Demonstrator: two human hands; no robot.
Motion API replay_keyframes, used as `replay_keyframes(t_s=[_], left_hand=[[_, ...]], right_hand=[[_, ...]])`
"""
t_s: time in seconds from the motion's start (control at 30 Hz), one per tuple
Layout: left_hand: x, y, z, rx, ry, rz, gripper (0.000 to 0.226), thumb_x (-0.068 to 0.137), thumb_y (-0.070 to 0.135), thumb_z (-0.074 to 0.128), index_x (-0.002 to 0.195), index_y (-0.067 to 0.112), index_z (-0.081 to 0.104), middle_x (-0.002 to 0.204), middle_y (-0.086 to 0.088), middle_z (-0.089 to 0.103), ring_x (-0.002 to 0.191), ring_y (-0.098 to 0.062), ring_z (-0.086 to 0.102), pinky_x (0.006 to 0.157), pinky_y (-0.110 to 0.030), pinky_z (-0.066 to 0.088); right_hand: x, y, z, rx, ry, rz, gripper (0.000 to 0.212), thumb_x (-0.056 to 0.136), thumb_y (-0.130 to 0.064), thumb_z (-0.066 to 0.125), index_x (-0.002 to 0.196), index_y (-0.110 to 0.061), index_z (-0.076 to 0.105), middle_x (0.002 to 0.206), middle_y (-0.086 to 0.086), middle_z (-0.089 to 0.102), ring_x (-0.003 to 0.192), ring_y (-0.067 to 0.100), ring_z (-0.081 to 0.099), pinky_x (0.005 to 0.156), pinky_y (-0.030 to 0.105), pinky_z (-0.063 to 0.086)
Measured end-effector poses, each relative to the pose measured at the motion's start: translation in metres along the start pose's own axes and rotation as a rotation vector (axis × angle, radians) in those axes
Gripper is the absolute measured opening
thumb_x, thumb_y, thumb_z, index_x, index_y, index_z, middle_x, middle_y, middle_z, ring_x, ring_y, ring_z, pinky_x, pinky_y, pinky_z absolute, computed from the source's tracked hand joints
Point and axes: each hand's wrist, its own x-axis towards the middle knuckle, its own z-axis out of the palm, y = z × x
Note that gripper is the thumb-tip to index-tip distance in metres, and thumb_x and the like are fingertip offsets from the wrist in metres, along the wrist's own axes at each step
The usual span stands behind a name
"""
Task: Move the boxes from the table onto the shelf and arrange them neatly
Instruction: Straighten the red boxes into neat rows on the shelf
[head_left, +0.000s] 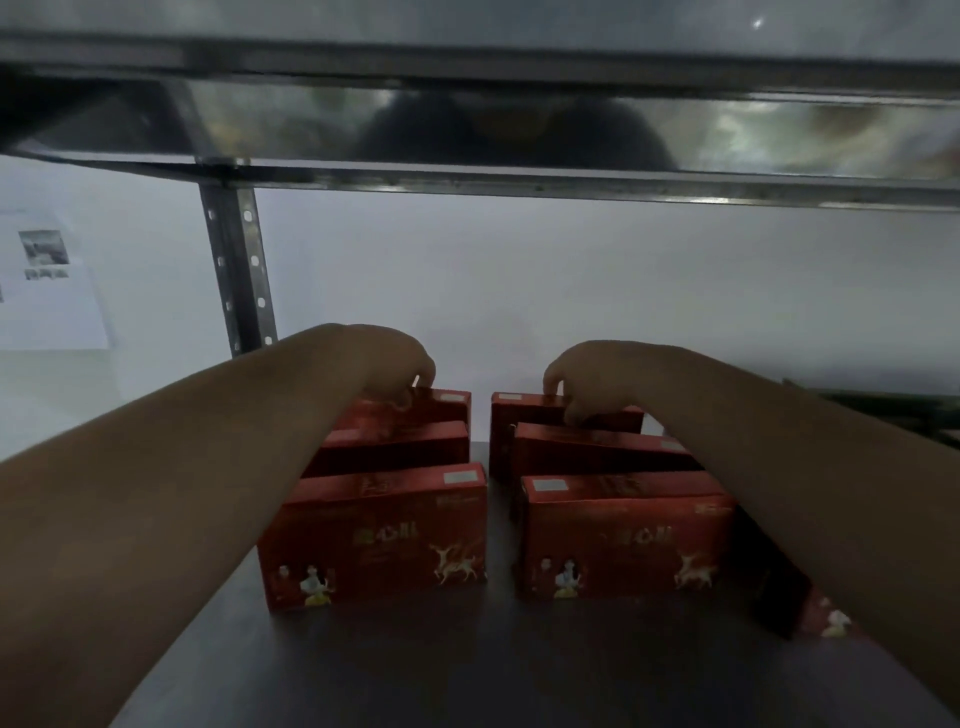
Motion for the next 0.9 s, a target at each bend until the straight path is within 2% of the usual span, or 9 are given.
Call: replay_keyframes(t_s=[0.1,0.27,0.47,0.6,0.77,0.9], left_hand=[[0.002,-0.010,0.004,0.006,-0.006,0.000,0.037,0.090,0.033,0.066,0.127,0.029,0.060,0.115,0.007,0.056,0.103,-0.017,0.053,0.087,-0.033,0.045],[0.004,-0.019,0.008,-0.036,-0.011,0.018,0.039,0.088,0.036,0.067,0.127,0.031,0.060,0.121,0.008,0.059,0.109,-0.018,0.057,0.096,-0.042,0.049],[0.006,-0.021,0.008,-0.067,-0.024,0.004,0.038,0.086,0.038,0.069,0.123,0.032,0.062,0.102,0.014,0.057,0.101,-0.016,0.061,0.093,-0.041,0.051],[0.006,-0.019,0.008,-0.064,-0.028,0.003,0.038,0.087,0.038,0.068,0.124,0.030,0.062,0.116,0.009,0.060,0.105,-0.017,0.059,0.094,-0.041,0.050],[0.005,-0.019,0.006,-0.106,-0.059,-0.021,0.037,0.086,0.039,0.069,0.121,0.030,0.064,0.111,0.010,0.064,0.095,-0.017,0.066,0.088,-0.041,0.055],[0.004,-0.017,0.004,-0.123,-0.064,-0.029,0.036,0.086,0.037,0.070,0.121,0.030,0.064,0.114,0.009,0.063,0.098,-0.017,0.065,0.089,-0.042,0.055]], right_hand=[[0.005,-0.006,0.002,0.030,0.022,0.015,0.043,0.084,-0.027,0.073,0.126,-0.029,0.062,0.117,-0.004,0.063,0.103,0.017,0.056,0.084,0.033,0.048],[0.011,-0.012,0.005,0.010,0.044,0.035,0.042,0.084,-0.026,0.070,0.126,-0.030,0.063,0.116,-0.005,0.063,0.097,0.015,0.053,0.081,0.031,0.046],[0.012,-0.006,0.004,-0.025,0.029,0.046,0.043,0.083,-0.026,0.070,0.125,-0.031,0.063,0.117,-0.006,0.062,0.097,0.014,0.052,0.082,0.032,0.047],[0.015,-0.005,0.003,-0.024,0.028,0.041,0.044,0.083,-0.027,0.070,0.126,-0.031,0.062,0.118,-0.005,0.062,0.099,0.015,0.052,0.084,0.033,0.049],[0.018,-0.005,0.003,-0.040,0.033,0.017,0.043,0.085,-0.027,0.069,0.127,-0.030,0.062,0.119,-0.004,0.061,0.098,0.014,0.050,0.084,0.033,0.048],[0.018,-0.004,0.004,-0.047,0.040,0.004,0.043,0.086,-0.028,0.069,0.128,-0.030,0.061,0.121,-0.005,0.061,0.098,0.014,0.049,0.084,0.033,0.047]])
